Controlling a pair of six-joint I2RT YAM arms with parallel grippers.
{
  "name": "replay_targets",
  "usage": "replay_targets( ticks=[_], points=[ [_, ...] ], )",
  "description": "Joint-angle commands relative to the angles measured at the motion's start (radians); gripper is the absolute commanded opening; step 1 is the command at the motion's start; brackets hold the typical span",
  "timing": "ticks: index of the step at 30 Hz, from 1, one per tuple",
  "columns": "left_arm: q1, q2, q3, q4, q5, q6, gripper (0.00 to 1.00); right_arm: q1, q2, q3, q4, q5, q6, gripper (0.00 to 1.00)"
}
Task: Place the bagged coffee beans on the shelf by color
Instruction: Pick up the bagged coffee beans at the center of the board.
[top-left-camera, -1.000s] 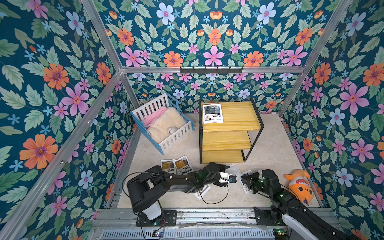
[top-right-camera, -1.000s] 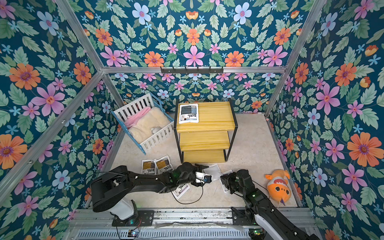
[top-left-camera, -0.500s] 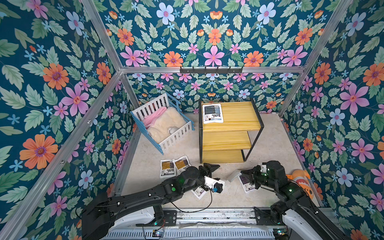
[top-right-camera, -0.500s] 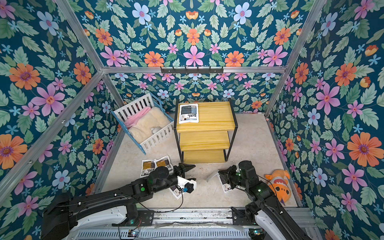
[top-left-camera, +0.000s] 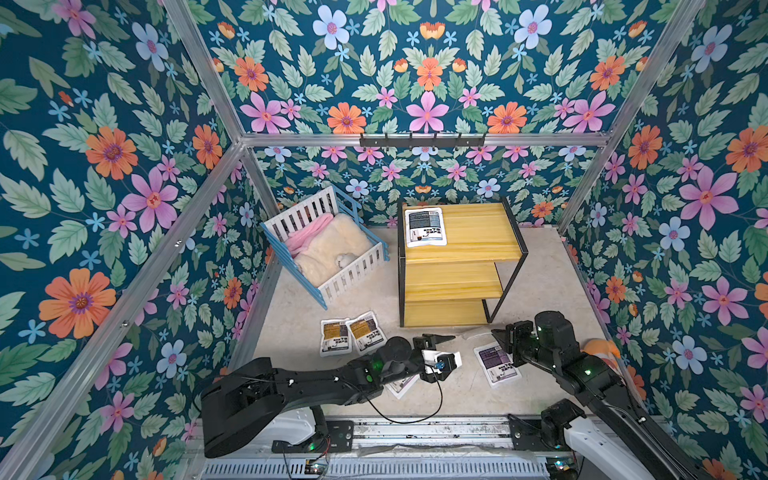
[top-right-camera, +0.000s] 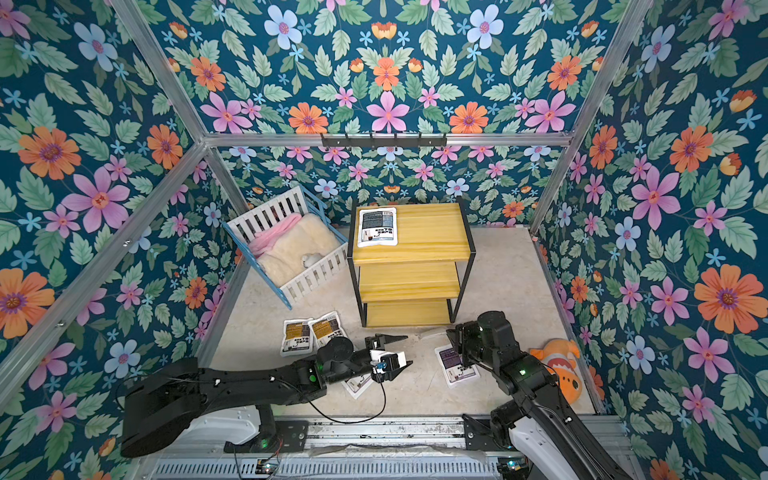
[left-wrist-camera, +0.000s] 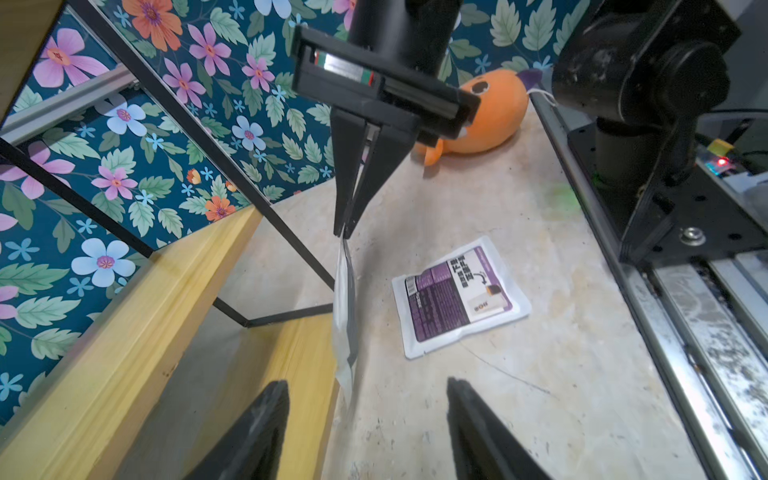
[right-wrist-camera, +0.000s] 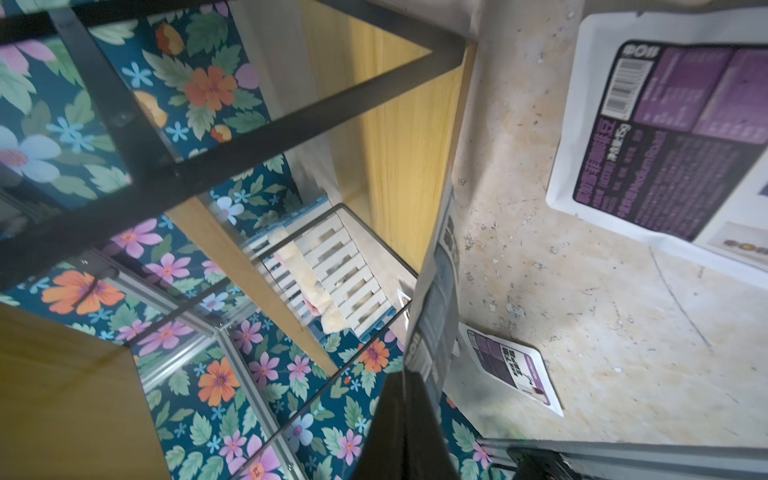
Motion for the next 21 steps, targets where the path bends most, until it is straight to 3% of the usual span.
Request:
replay_targets(
  ticks=[1,11,21],
  points=[
    [0.001,0.057,0.021,0.165,-0.027,-0.025,0.65,0.002,0.008,-0.001,0.025,0.042,0.042,0.00],
    [0.004,0.227,0.136,0.167,-0.002,0.012,0.55,0.001,0.025,-0.006,0.064,0.014,0.025,0.00],
    [0.005,0.258,0.169,0.122,-0.001,0.049,0.28,0.001,0.028,-0.009,0.080,-0.002,0.012,0.00]
  ],
)
